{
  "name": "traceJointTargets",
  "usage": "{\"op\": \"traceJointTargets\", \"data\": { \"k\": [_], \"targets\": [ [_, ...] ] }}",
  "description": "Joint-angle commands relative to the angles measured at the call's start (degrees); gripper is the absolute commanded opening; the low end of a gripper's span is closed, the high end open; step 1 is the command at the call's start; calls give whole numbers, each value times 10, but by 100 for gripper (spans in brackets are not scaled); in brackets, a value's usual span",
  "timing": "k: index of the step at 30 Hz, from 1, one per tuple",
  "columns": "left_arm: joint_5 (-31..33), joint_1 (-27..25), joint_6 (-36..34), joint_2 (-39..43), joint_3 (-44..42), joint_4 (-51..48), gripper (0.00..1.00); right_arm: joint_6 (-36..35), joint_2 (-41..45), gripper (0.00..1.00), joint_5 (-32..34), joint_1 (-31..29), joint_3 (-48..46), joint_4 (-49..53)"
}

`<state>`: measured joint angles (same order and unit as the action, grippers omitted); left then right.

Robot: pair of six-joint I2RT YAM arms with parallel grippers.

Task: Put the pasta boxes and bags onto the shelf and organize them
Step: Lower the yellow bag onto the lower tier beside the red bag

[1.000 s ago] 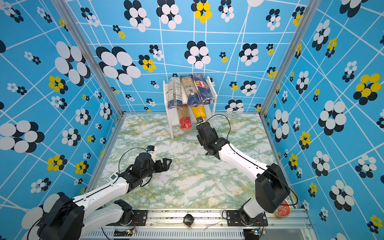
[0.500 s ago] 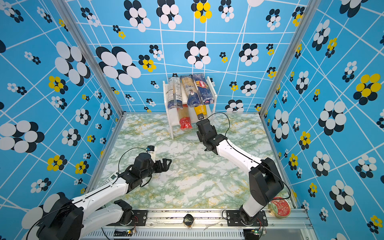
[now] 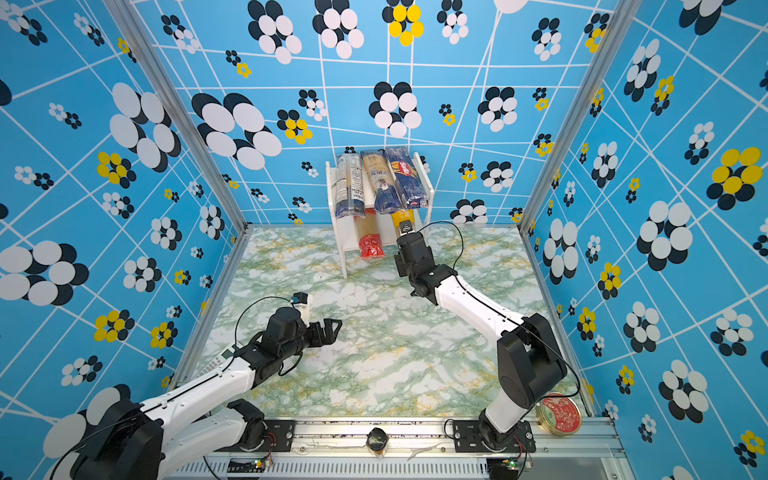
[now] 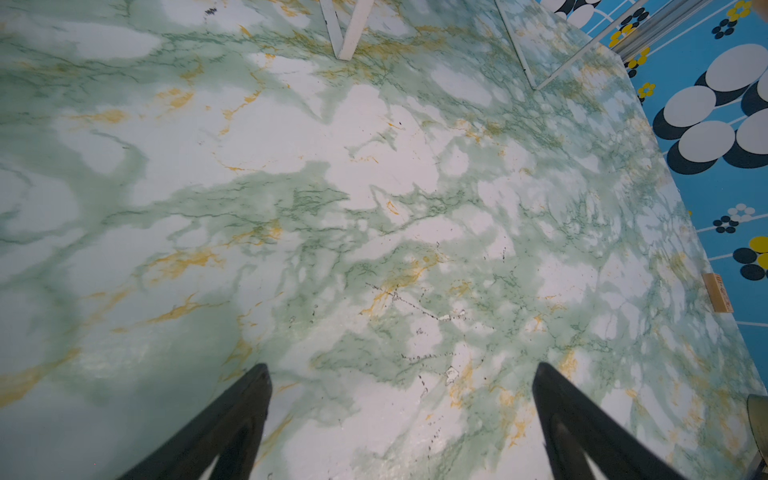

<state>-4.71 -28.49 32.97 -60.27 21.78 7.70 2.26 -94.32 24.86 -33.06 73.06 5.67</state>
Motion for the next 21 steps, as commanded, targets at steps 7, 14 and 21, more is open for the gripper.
{"op": "traceJointTargets", "data": {
  "k": [7, 14, 21],
  "targets": [
    [11, 4, -11, 25, -11, -19, 99, 23, -12, 0, -9, 9, 38, -146],
    [11, 4, -10, 28, -12, -22, 99, 29, -19, 0, -21, 14, 38, -165],
    [12, 5, -10, 32, -13, -23, 99, 37, -31, 0, -33, 22, 47, -176]
  ]
}}
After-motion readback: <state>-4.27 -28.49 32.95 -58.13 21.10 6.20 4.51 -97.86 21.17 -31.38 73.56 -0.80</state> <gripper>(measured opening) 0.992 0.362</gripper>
